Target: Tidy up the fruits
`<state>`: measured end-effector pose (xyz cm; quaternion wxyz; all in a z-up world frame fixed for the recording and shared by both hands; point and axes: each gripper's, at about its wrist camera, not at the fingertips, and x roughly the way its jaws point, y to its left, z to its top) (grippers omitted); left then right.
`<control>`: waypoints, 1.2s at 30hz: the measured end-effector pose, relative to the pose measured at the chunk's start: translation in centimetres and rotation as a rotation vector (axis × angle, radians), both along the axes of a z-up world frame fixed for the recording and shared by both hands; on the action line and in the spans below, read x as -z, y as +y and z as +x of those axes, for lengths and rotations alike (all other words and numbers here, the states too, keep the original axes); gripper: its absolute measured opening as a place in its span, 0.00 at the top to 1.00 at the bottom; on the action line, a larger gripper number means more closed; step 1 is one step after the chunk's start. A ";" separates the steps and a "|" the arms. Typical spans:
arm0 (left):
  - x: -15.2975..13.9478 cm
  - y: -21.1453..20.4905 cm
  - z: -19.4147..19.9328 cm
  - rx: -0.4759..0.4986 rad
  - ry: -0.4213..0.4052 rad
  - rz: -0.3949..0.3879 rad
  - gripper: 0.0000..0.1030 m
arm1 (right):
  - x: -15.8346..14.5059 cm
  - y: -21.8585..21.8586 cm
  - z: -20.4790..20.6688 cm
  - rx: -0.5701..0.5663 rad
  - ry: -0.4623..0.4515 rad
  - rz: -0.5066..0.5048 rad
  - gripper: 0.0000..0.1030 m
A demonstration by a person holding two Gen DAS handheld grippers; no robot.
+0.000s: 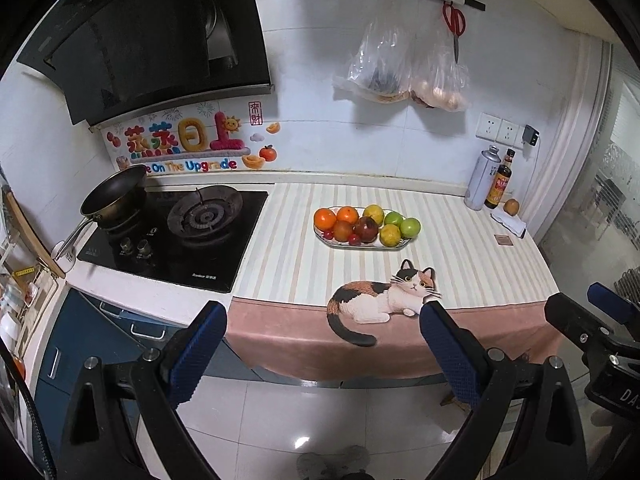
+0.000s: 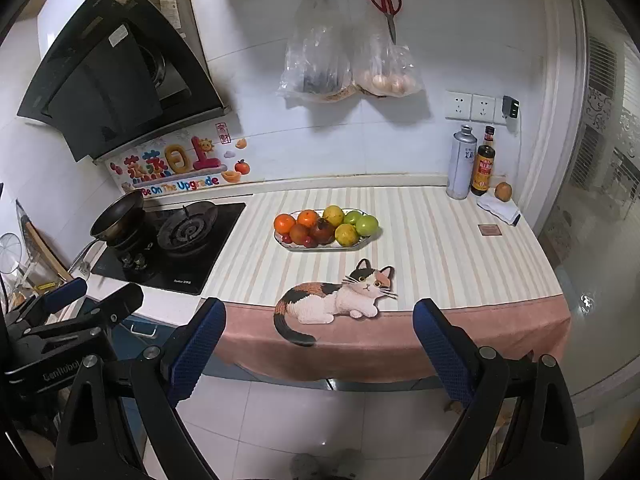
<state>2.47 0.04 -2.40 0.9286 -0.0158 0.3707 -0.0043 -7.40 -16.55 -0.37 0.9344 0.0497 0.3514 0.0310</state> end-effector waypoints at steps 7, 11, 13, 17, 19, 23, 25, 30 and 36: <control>0.1 -0.1 -0.1 -0.002 0.000 -0.002 0.04 | 0.2 -0.4 1.1 -0.009 -0.004 0.002 0.02; 0.3 -0.5 1.0 -0.020 0.007 0.000 0.04 | 1.1 -0.7 2.9 -0.006 0.011 0.013 0.02; 0.5 -0.6 2.0 -0.028 0.017 0.002 0.04 | 1.6 -0.9 3.8 0.001 0.015 0.017 0.02; 1.2 -1.0 4.2 -0.042 0.029 0.018 0.04 | 2.6 -1.4 6.1 0.013 0.030 0.004 0.02; 1.7 -1.0 5.2 -0.046 0.044 0.026 0.04 | 3.1 -1.7 7.5 0.017 0.040 -0.002 0.02; 3.0 -1.0 7.6 -0.051 0.092 0.017 0.04 | 3.8 -2.1 9.8 0.020 0.050 -0.016 0.02; 3.5 -1.2 8.6 -0.057 0.099 0.027 0.04 | 4.4 -2.3 11.2 0.021 0.063 -0.028 0.02; 4.4 -1.5 10.9 -0.059 0.121 0.045 0.04 | 6.5 -2.7 14.5 0.019 0.115 -0.033 0.02; 5.2 -1.6 13.0 -0.068 0.140 0.056 0.04 | 7.6 -2.8 16.4 0.010 0.136 -0.035 0.02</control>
